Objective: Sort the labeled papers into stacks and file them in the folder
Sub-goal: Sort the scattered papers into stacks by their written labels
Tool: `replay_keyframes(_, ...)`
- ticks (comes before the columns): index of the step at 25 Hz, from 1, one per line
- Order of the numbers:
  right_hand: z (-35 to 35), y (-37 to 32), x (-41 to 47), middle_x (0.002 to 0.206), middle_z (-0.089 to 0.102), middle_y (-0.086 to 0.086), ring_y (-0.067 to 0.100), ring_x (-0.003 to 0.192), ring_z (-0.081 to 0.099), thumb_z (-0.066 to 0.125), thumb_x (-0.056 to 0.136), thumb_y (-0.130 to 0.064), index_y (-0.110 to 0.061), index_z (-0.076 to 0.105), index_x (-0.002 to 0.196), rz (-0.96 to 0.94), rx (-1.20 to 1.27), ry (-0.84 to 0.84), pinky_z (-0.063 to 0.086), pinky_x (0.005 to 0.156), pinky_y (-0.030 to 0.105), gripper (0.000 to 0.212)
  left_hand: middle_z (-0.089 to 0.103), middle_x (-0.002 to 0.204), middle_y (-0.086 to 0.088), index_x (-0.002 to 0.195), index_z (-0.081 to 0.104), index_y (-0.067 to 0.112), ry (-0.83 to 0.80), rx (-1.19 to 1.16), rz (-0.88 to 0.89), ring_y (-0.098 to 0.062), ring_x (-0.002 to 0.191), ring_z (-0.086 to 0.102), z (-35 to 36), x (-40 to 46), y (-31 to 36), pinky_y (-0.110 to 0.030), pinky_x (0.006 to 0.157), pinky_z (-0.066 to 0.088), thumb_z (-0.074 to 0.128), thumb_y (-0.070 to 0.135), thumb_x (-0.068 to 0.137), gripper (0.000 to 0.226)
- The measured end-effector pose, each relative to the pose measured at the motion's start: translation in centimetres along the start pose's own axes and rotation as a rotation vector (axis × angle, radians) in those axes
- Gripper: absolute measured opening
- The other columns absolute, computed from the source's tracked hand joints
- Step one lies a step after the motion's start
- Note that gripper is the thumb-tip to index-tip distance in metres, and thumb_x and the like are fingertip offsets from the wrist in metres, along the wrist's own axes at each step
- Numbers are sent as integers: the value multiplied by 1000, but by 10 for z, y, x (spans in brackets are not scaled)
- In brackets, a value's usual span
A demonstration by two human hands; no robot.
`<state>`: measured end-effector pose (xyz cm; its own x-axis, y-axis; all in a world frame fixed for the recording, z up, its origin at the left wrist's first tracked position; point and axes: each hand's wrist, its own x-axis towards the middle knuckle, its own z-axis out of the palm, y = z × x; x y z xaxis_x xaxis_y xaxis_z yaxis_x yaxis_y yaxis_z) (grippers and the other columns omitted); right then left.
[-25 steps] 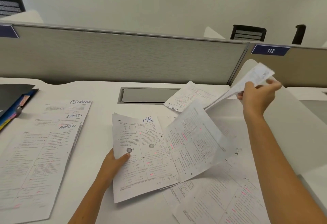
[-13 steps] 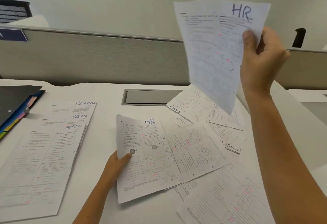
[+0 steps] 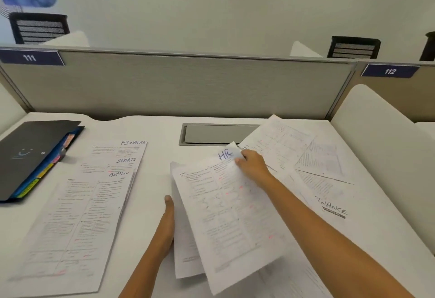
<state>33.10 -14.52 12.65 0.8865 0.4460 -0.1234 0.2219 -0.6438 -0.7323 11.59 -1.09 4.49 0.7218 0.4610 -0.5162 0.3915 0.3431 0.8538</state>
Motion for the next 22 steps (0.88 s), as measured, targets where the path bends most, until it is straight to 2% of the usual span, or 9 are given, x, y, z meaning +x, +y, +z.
replay_keyframes(3,42,9,3,65,37,-4,9,57,33,46,95,-10,-17,30,61,90,33,23,25,49,23,38,70,114,0,121,59,32,-80,-33,11,-22,107,66,-2,7,-2,-47,98,48,22,72,88,63)
replay_keyframes(5,58,10,4,68,42,-3,14,62,41,43,95,-9,-13,36,66,122,67,55,31,53,24,31,72,112,0,120,61,27,-94,25,59,-21,102,69,-3,5,-2,-46,94,52,48,56,92,43)
replay_keyframes(7,63,12,2,84,54,1,21,79,52,45,95,-10,-8,52,87,143,114,45,41,67,27,11,72,112,-3,123,60,18,-78,96,100,-20,97,70,-4,6,-5,-45,89,55,66,39,83,46)
replay_keyframes(10,56,24,-5,119,58,9,24,107,57,57,92,-19,-6,51,125,155,174,25,47,89,32,36,72,109,-3,124,59,15,-28,138,103,-22,94,71,-6,8,-9,-46,88,56,63,28,89,38)
replay_keyframes(12,43,34,-18,125,54,9,23,112,55,65,87,-25,-9,46,132,180,242,42,46,87,30,51,73,108,-5,125,58,14,-27,97,101,-24,95,71,-7,6,-8,-48,88,55,59,22,94,33)
replay_keyframes(15,17,41,-37,118,58,2,18,105,58,72,79,-41,-16,43,131,192,395,-69,47,83,30,64,72,108,-8,123,58,13,-94,-5,169,-29,97,70,-6,-8,8,-48,85,56,59,21,93,31)
replay_keyframes(17,-1,33,-50,112,67,1,18,102,65,73,74,-48,-16,52,125,132,574,-212,53,88,37,64,72,109,-10,120,60,12,-134,-56,248,-29,98,70,-5,-20,28,-43,81,58,64,22,90,32)
replay_keyframes(19,-13,14,-66,105,72,-4,16,97,68,72,76,-45,-23,65,113,15,624,-247,56,83,37,43,72,110,-8,118,63,13,-171,-42,329,-27,101,69,-2,-30,50,-40,80,58,72,30,78,44)
replay_keyframes(22,-18,-18,-93,84,74,-10,7,78,70,71,82,-29,-29,69,92,-141,695,-84,55,61,21,10,73,107,-2,109,69,19,-116,-6,463,-19,99,70,4,-40,73,-34,81,58,77,34,67,45)
